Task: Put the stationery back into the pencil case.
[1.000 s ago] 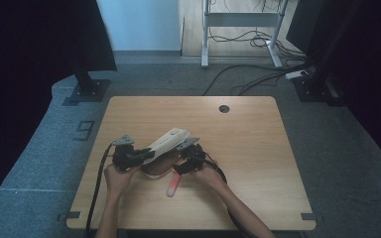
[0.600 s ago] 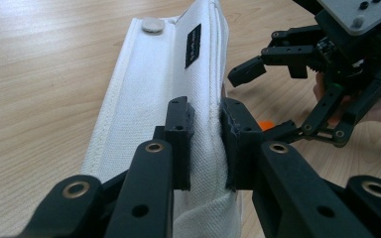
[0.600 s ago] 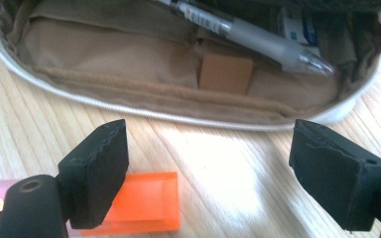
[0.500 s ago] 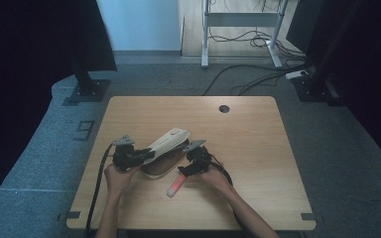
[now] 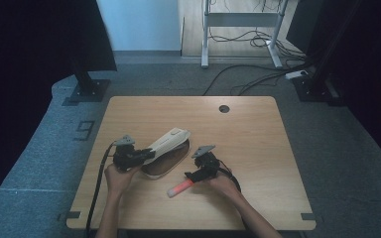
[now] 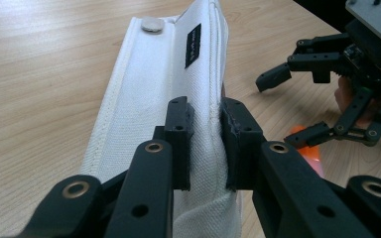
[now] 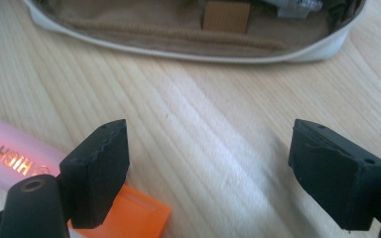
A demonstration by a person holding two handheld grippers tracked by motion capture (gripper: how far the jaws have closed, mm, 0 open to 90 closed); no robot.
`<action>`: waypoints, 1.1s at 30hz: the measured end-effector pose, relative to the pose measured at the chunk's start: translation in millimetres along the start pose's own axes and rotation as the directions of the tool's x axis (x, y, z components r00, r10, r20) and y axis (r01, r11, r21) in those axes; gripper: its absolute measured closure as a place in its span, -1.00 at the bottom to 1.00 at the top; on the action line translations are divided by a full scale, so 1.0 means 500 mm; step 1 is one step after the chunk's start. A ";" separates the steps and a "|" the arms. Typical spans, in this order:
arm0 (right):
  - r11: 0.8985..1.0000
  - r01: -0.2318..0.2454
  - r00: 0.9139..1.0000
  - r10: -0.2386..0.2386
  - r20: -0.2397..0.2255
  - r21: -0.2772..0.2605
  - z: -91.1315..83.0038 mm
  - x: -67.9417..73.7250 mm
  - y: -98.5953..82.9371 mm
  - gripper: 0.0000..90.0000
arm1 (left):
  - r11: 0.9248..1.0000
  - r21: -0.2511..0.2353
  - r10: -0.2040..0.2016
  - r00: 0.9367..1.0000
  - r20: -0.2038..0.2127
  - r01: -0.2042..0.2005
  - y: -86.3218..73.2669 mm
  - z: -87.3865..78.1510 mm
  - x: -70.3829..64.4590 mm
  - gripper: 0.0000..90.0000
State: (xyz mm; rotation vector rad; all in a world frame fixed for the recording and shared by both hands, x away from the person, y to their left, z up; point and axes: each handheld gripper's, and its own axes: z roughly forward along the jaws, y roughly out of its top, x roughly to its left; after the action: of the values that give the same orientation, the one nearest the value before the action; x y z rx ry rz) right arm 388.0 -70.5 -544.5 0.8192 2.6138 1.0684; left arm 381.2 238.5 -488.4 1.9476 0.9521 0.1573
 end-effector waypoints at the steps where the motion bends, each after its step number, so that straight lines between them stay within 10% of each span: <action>1: 1.000 0.001 1.000 -0.001 -0.001 0.002 -0.002 0.000 -0.003 -0.66 | 1.000 0.000 0.000 1.000 0.000 0.000 0.000 0.000 0.000 0.68; 33: 0.997 0.077 0.983 -0.077 -0.166 -0.005 -0.054 0.054 -0.014 -0.62 | 1.000 0.001 0.010 1.000 -0.005 -0.010 0.000 0.000 -0.002 0.68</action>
State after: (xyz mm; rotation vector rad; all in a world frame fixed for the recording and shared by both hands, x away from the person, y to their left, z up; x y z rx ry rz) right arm 352.7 -74.8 -529.4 0.6484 2.7576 1.1600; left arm 380.7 238.0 -487.9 1.9542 0.9460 0.1667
